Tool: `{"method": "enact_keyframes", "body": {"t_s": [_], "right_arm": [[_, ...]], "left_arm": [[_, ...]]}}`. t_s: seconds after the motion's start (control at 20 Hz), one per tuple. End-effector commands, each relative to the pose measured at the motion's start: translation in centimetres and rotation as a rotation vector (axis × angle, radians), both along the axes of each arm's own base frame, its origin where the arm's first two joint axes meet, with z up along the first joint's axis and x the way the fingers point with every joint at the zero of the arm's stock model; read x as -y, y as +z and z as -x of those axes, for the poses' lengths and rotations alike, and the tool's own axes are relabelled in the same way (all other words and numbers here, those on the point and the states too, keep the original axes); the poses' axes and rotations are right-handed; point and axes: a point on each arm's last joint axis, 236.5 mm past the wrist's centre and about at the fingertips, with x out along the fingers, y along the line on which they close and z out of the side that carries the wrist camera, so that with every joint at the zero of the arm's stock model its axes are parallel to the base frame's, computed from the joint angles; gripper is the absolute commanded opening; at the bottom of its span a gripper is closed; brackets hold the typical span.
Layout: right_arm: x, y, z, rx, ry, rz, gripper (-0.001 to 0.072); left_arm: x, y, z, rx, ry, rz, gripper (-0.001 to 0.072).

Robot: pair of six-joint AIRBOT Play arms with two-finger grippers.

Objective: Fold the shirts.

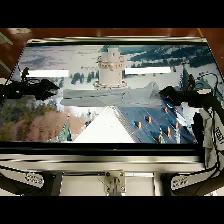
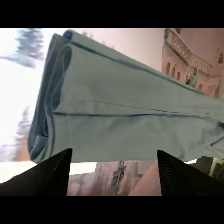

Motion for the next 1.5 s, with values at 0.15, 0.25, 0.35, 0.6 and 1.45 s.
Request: {"method": "enact_keyframes", "body": {"t_s": [0.15, 0.25, 0.35, 0.6, 1.45], "right_arm": [[-5.1, -3.0, -0.6, -0.073, -0.016, -0.115, 0.0673], [-6.0, -3.2, -1.0, -0.085, -0.038, -0.141, 0.0610], [-6.0, -3.1, -1.0, -0.103, -0.068, -0.166, 0.0283], [-4.7, 2.4, -1.2, -0.024, -0.064, -0.213, 0.0061], [-8.5, 24.8, 14.8, 0.111, 0.234, -0.114, 0.0062]], "left_arm": [[3.1, 3.0, -0.4, 0.046, -0.093, 0.008, 0.0590], [4.7, 3.5, -0.4, 0.060, -0.122, 0.019, 0.0590], [6.3, 3.7, -0.3, 0.066, -0.150, 0.029, 0.0590], [11.9, 3.8, 0.5, 0.071, -0.248, 0.042, 0.0209], [44.5, -2.8, 11.4, 0.051, -0.519, 0.180, 0.0040]]}}
